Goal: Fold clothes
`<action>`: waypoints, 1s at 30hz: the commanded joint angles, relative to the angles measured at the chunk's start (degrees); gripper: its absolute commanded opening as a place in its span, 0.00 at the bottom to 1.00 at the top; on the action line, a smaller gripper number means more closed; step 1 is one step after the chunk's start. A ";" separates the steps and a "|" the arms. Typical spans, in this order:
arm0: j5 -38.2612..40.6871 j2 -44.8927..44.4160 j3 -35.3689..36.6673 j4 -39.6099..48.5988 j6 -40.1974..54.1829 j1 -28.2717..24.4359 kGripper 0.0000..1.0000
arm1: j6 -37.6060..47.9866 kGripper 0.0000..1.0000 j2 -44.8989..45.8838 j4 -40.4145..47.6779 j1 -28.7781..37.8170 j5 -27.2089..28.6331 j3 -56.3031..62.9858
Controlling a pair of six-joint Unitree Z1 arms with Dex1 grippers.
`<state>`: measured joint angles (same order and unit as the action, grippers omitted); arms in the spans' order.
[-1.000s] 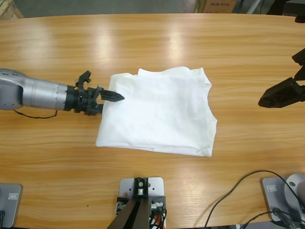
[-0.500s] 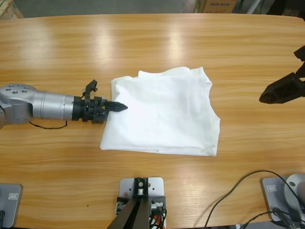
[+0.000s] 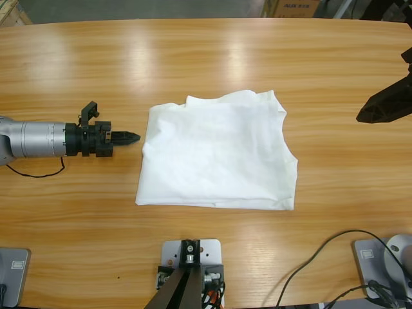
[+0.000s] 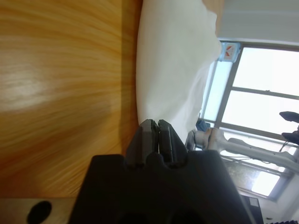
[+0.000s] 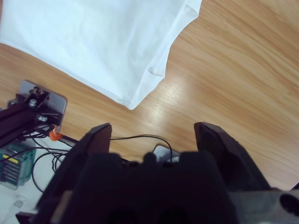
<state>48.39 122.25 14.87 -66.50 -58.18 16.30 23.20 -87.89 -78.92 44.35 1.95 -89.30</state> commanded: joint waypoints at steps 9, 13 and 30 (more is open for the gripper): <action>-1.67 -2.54 -3.12 -0.28 11.23 8.18 0.88 | -0.61 0.89 0.39 -1.15 -0.67 -0.94 -0.53; -7.24 -8.66 -5.73 -0.03 13.92 10.15 0.87 | -0.87 0.89 0.69 -1.52 -0.67 -0.90 -0.42; -21.14 -32.22 13.63 58.01 22.78 10.15 0.79 | -0.94 0.88 0.09 -1.31 -0.67 -1.43 0.00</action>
<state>32.63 99.22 14.90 -38.61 -42.35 26.20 22.98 -87.88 -79.98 44.10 1.69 -89.66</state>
